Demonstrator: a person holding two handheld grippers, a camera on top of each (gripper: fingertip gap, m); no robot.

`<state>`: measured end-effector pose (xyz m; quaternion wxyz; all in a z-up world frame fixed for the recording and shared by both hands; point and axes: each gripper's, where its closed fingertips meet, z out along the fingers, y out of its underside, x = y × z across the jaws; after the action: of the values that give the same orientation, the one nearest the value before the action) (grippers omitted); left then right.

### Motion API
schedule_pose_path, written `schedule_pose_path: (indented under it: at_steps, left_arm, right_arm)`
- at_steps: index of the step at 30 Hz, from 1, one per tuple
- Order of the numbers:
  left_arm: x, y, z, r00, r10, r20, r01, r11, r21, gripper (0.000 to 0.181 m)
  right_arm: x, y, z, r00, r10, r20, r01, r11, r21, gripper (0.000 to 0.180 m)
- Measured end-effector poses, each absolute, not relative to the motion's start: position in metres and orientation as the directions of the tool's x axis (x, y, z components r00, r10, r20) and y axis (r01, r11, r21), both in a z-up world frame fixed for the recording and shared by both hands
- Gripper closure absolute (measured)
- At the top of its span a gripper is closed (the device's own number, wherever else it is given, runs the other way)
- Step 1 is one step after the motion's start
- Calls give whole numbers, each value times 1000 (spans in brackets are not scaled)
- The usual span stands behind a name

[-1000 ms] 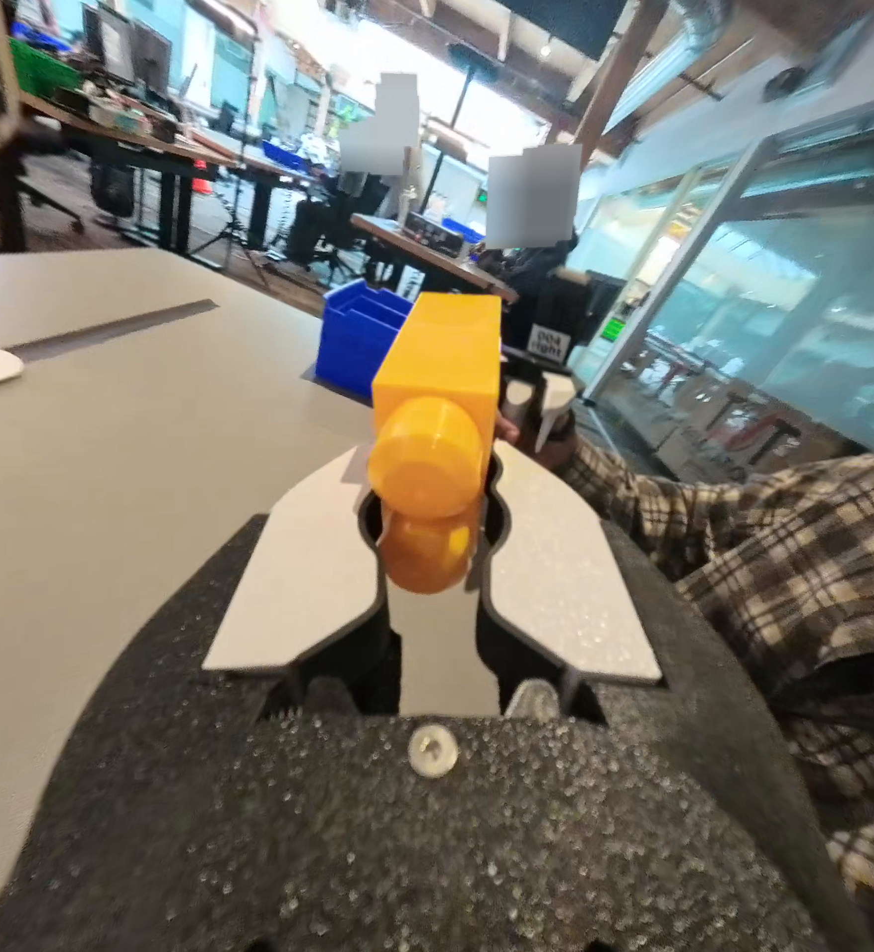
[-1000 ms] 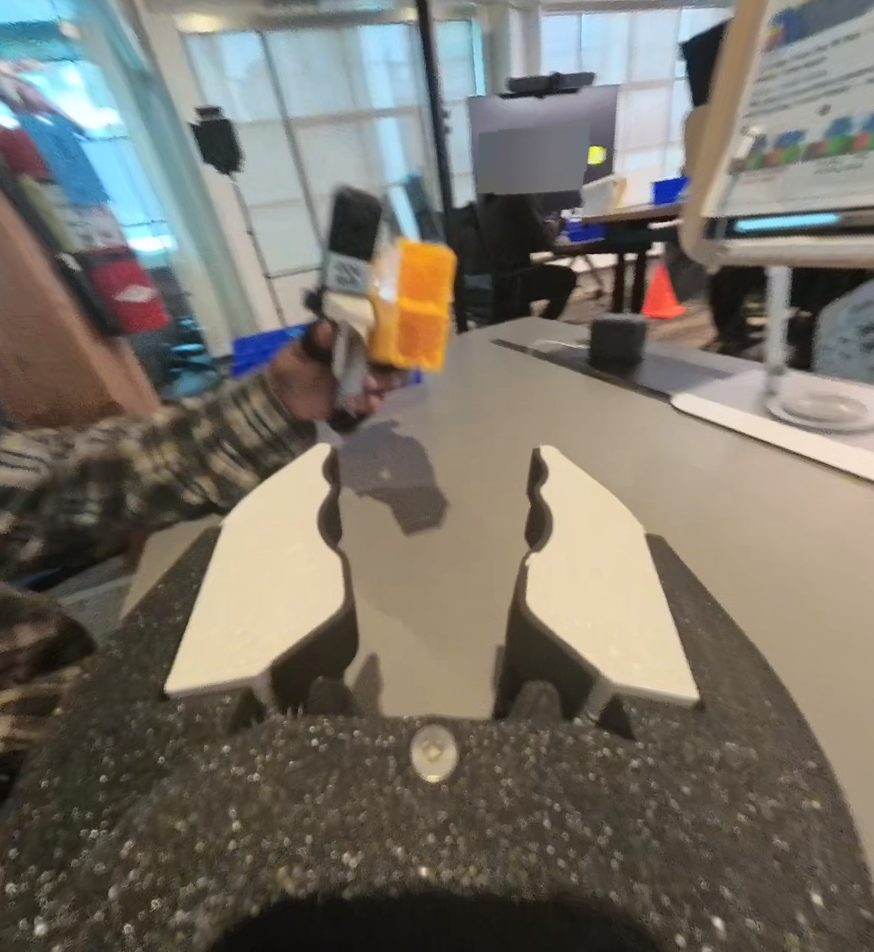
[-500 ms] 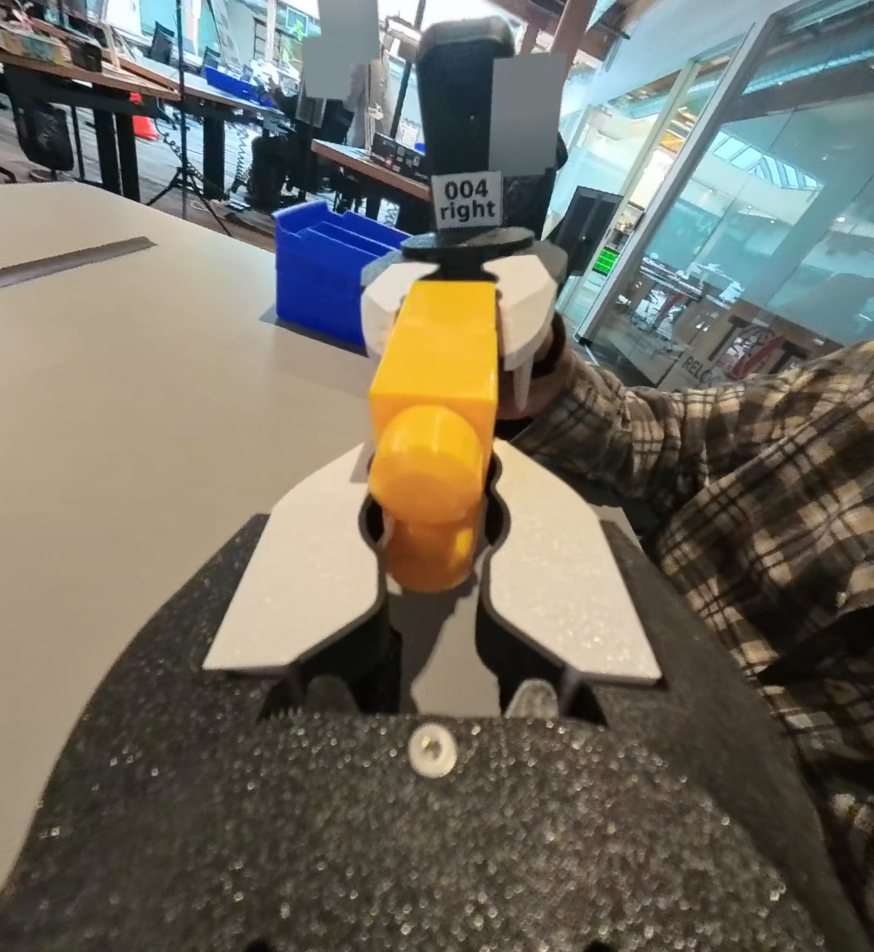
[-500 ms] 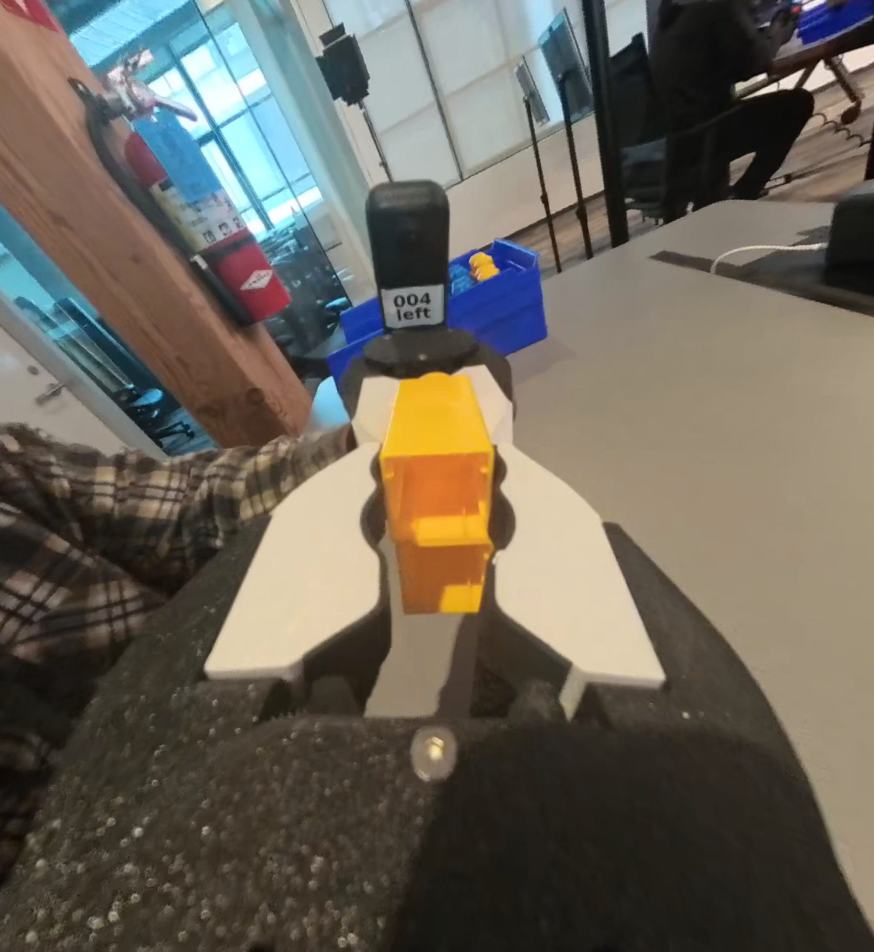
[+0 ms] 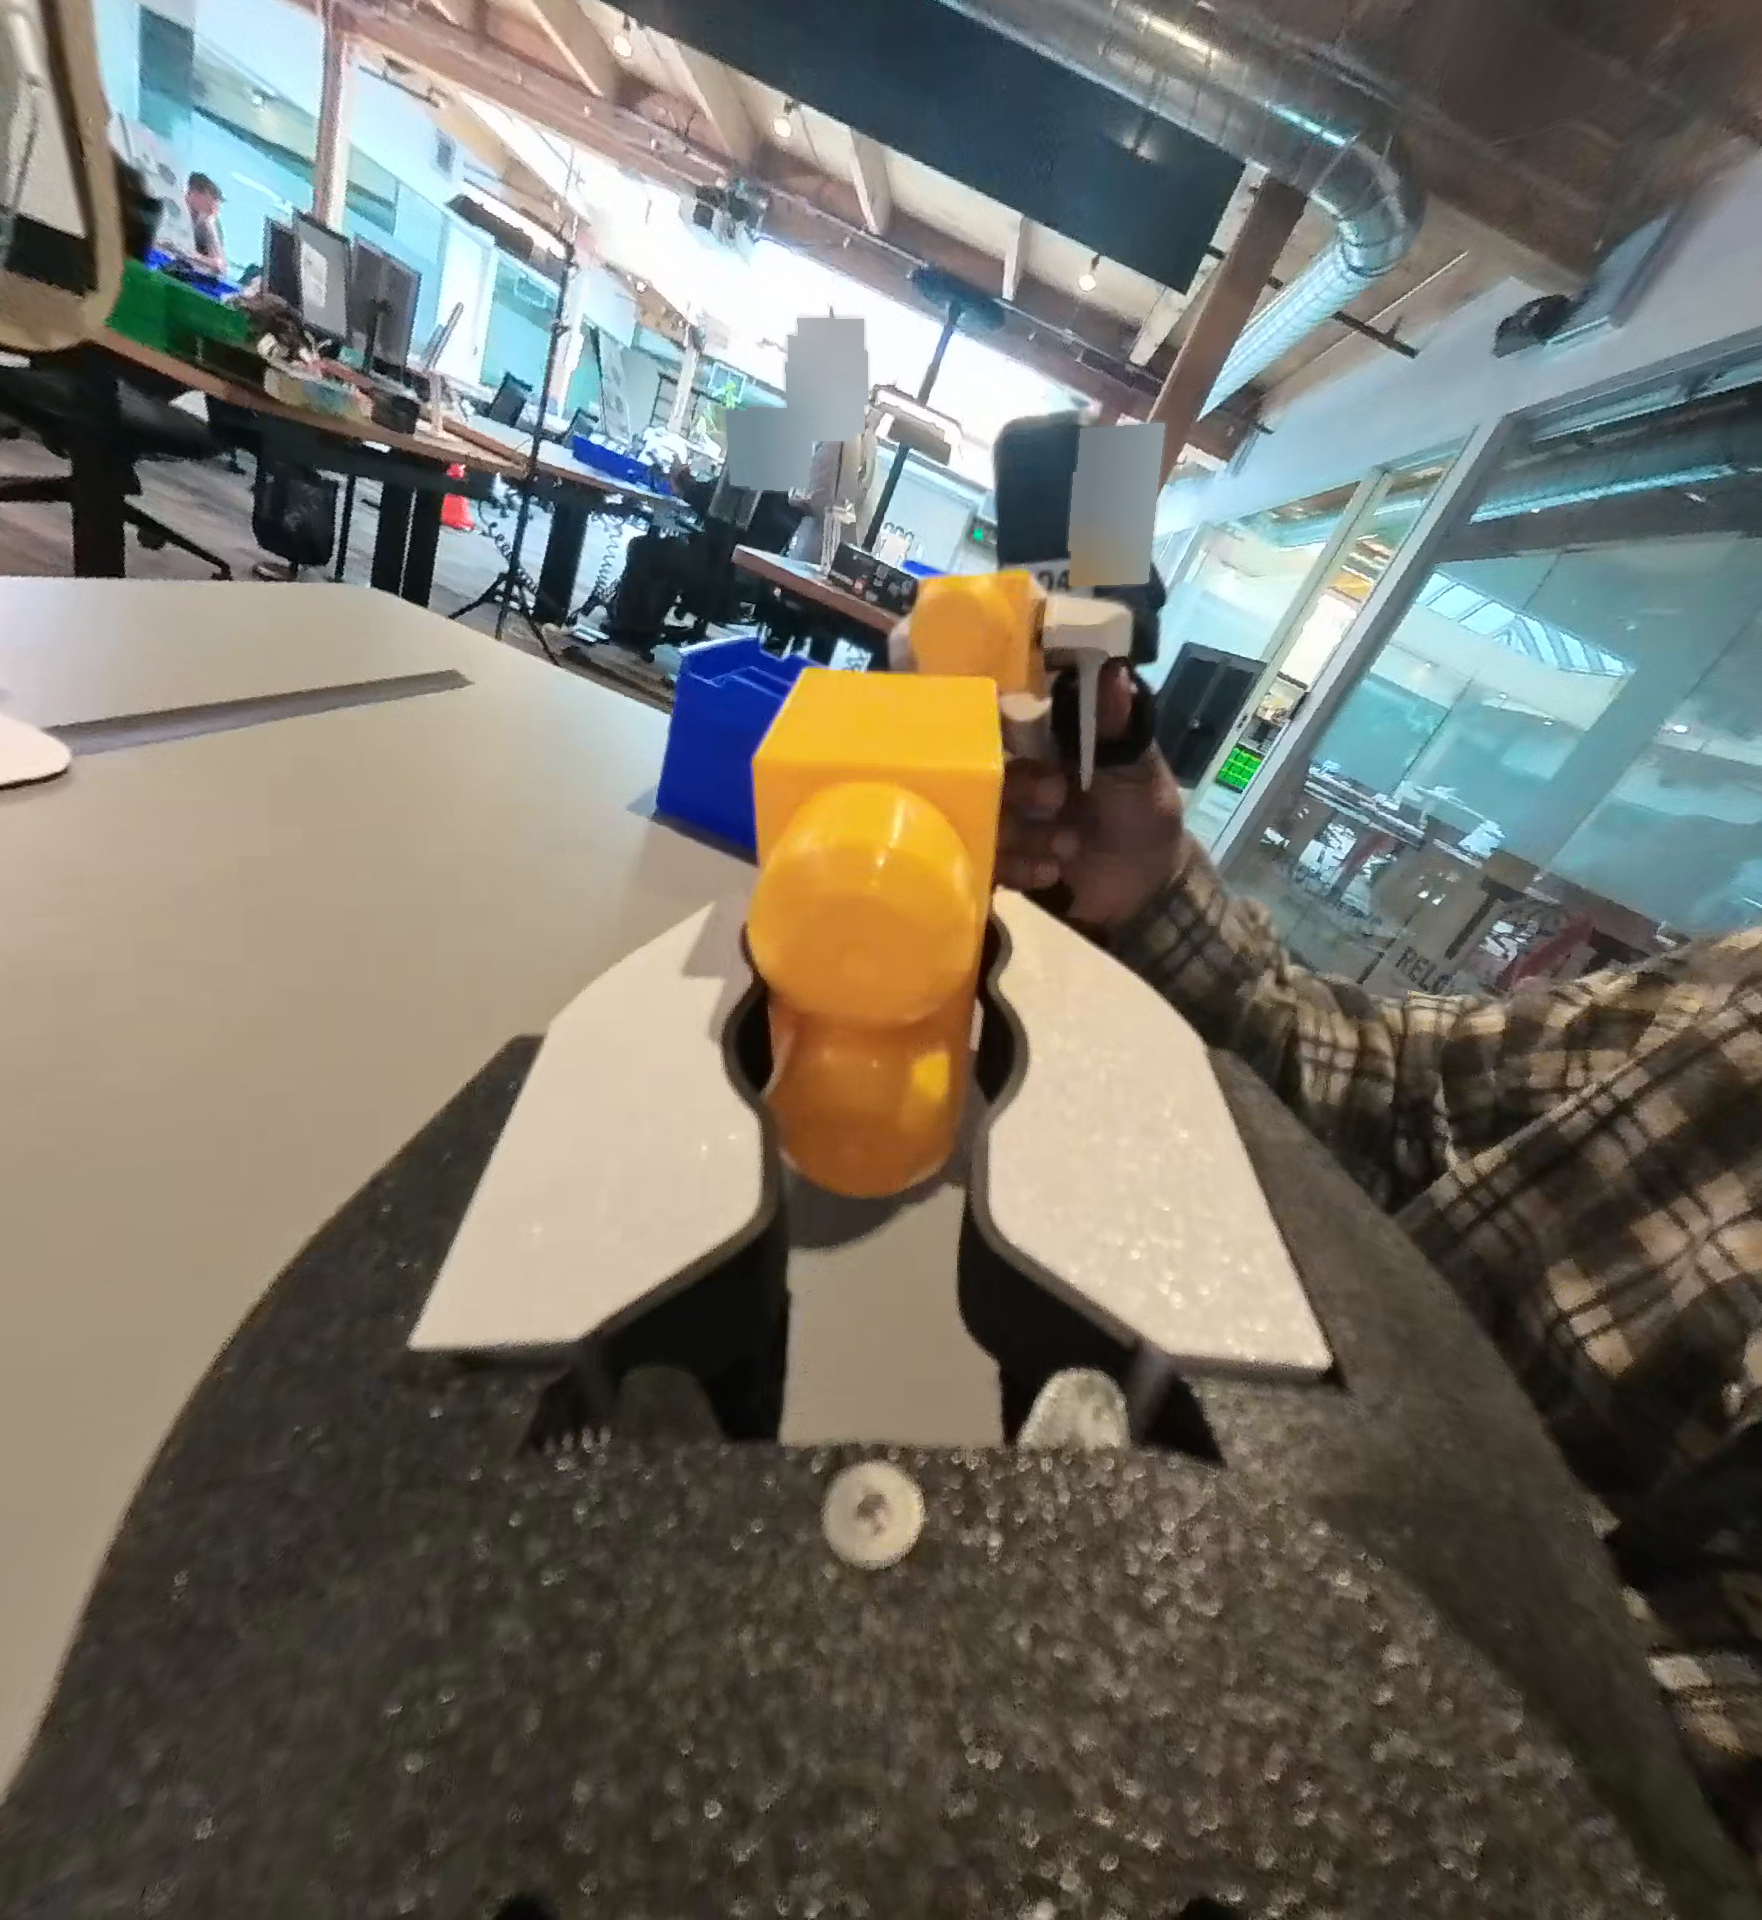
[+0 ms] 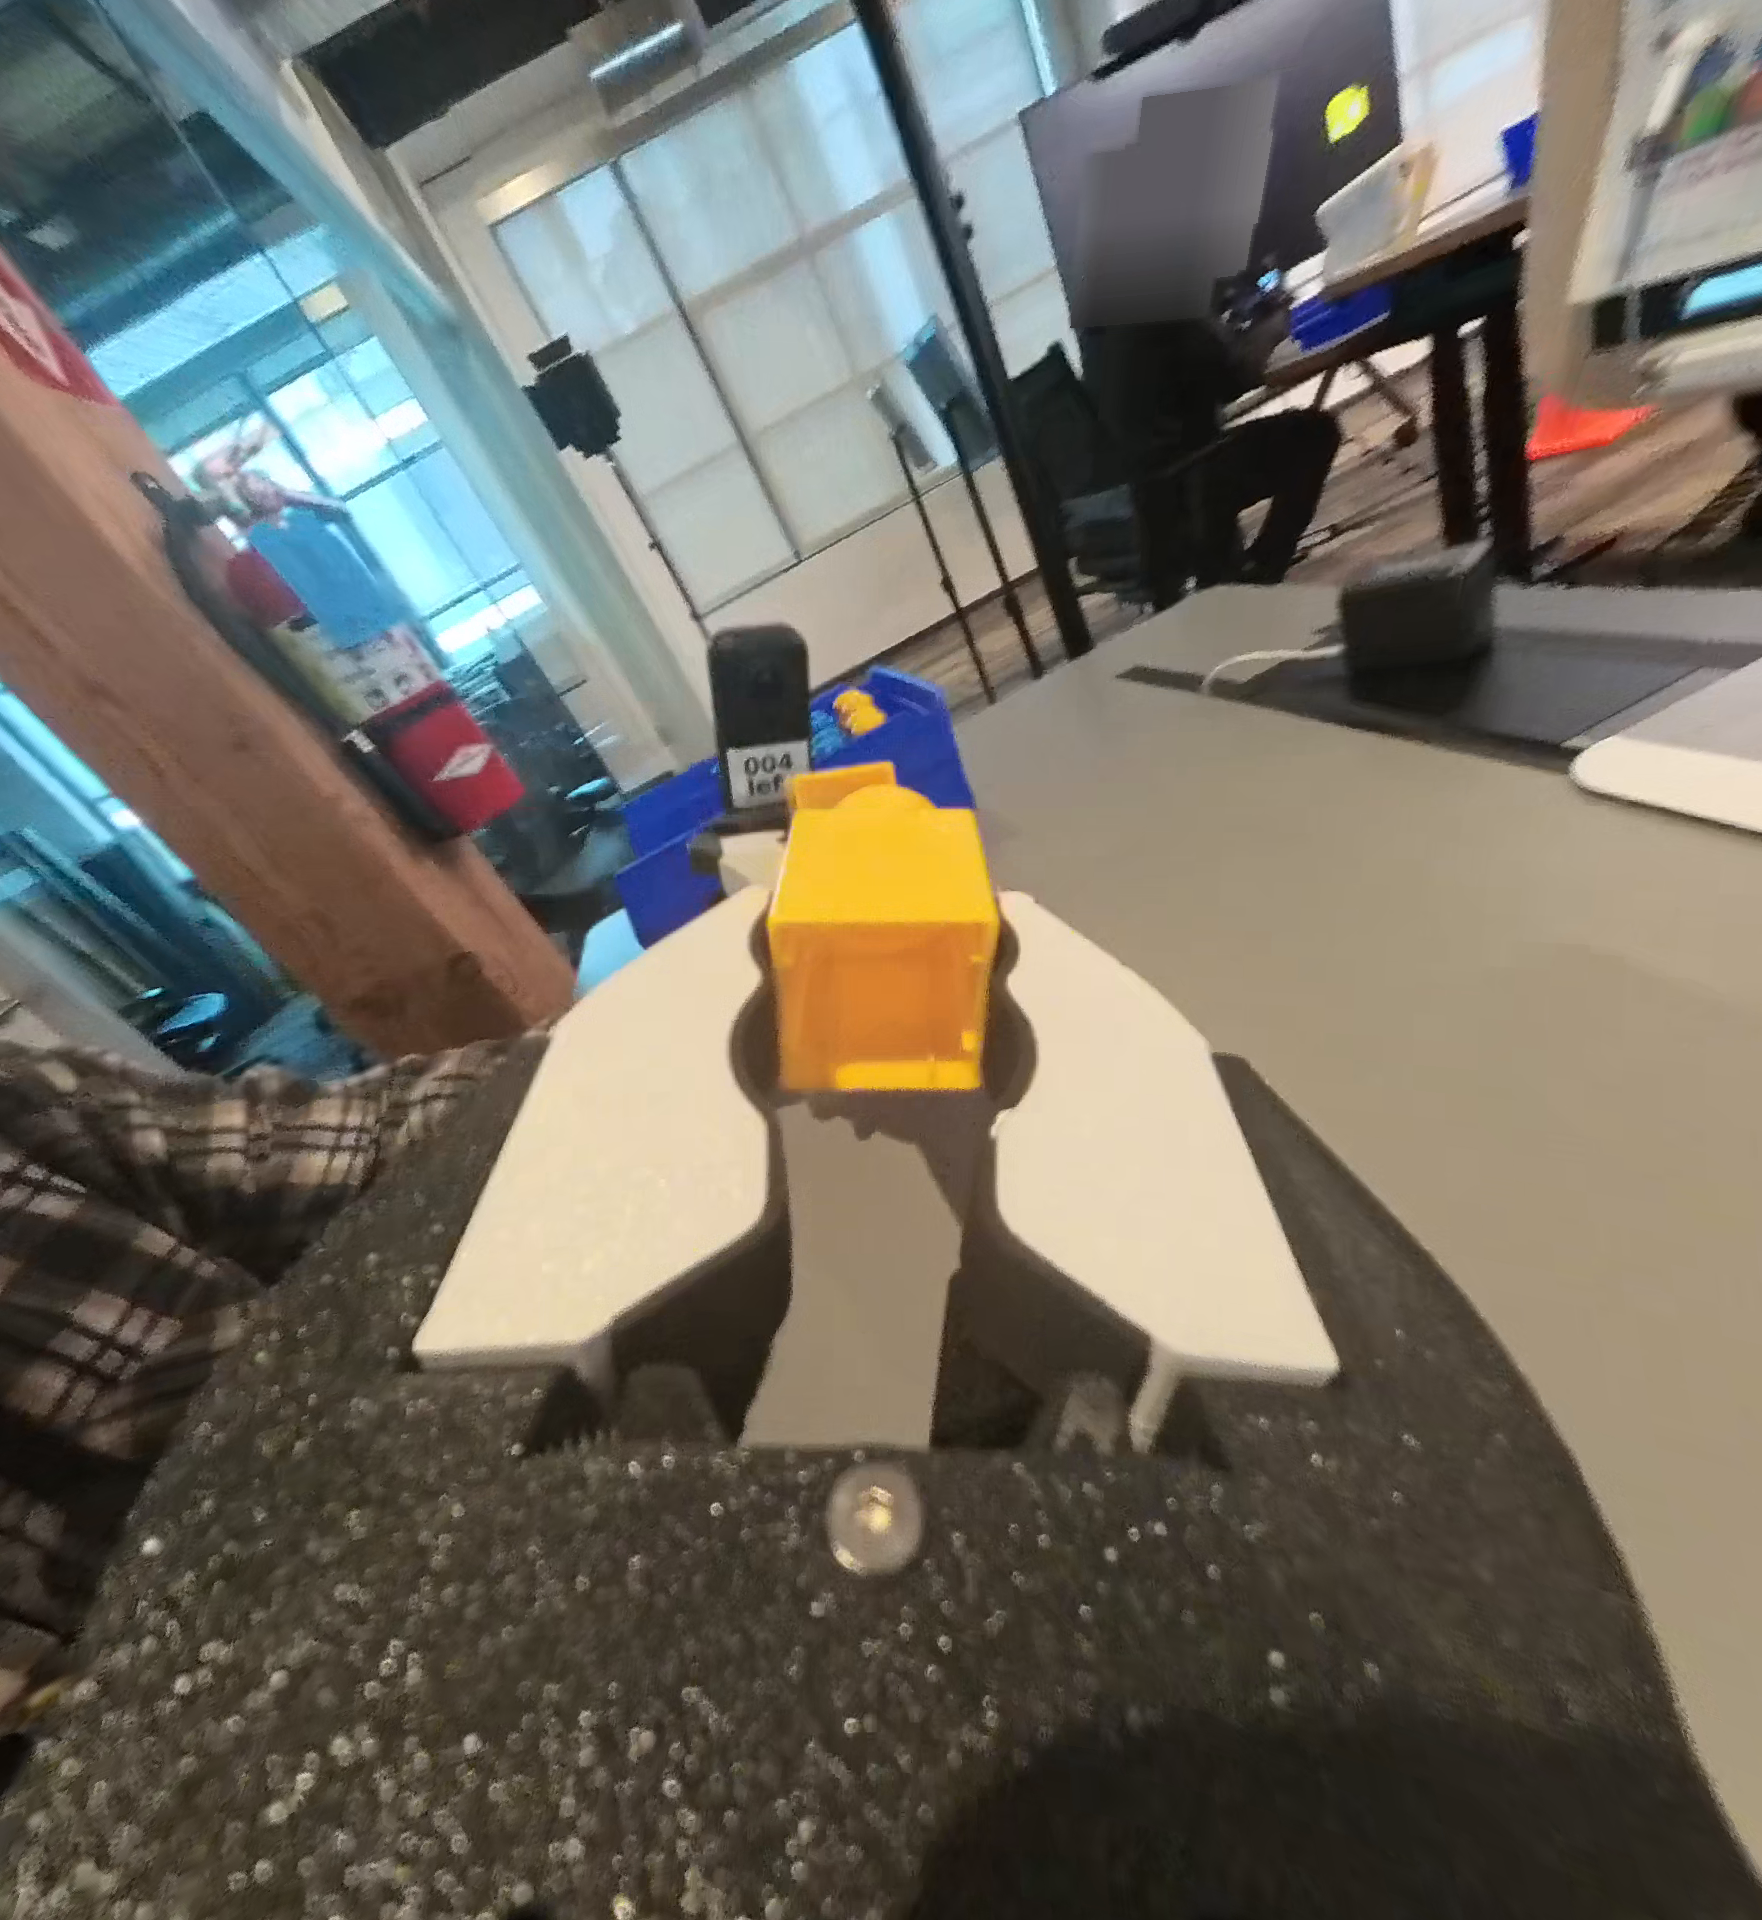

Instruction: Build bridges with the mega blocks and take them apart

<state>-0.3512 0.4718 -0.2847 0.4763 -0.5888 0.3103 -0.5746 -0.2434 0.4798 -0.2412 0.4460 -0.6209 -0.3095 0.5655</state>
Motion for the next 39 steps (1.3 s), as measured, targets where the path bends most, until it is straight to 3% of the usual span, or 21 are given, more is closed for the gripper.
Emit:
schedule_pose_path:
  at_steps: [5, 10, 15, 19, 21, 24, 27, 32, 35, 39]
  left_arm:
    - [-343, 464, -284, 135, -928, 346, 149, -326, -933, 144]
    - [-340, 465, -288, 137, -920, 368, 136, -350, -927, 144]
    - [-337, 465, -291, 144, -922, 360, 124, -344, -931, 144]
    - [-334, 465, -296, 159, -923, 351, 107, -337, -935, 144]
    - [-335, 465, -297, 161, -922, 351, 105, -337, -936, 144]
    - [-338, 467, -296, 166, -920, 355, 120, -339, -933, 144]
    - [-342, 469, -294, 158, -915, 371, 137, -351, -926, 144]
    - [-343, 469, -291, 150, -915, 374, 154, -352, -923, 144]
    - [-341, 467, -289, 143, -921, 363, 154, -342, -927, 144]
    - [-337, 461, -287, 108, -928, 355, 157, -337, -928, 144]
  right_arm:
    - [-144, 478, -184, 458, 837, -301, -108, -283, -953, 143]
    - [26, 507, -189, 888, 451, -92, 40, -273, -961, 143]
    - [87, 533, -291, 936, 281, -212, -27, -542, -840, 143]
    - [103, 560, -352, 962, 186, -202, -40, -632, -774, 142]
    - [110, 567, -364, 972, 152, -178, -37, -650, -759, 129]
    - [116, 569, -339, 978, 145, -149, -31, -606, -795, 114]
    - [95, 560, -269, 961, 228, -154, -34, -459, -888, 107]
    - [-42, 508, -170, 770, 626, -126, -46, -142, -989, 104]
    - [-147, 471, -181, 505, 853, -133, -61, -119, -991, 108]
    - [-244, 462, -244, 249, 950, -190, -10, -194, -981, 114]
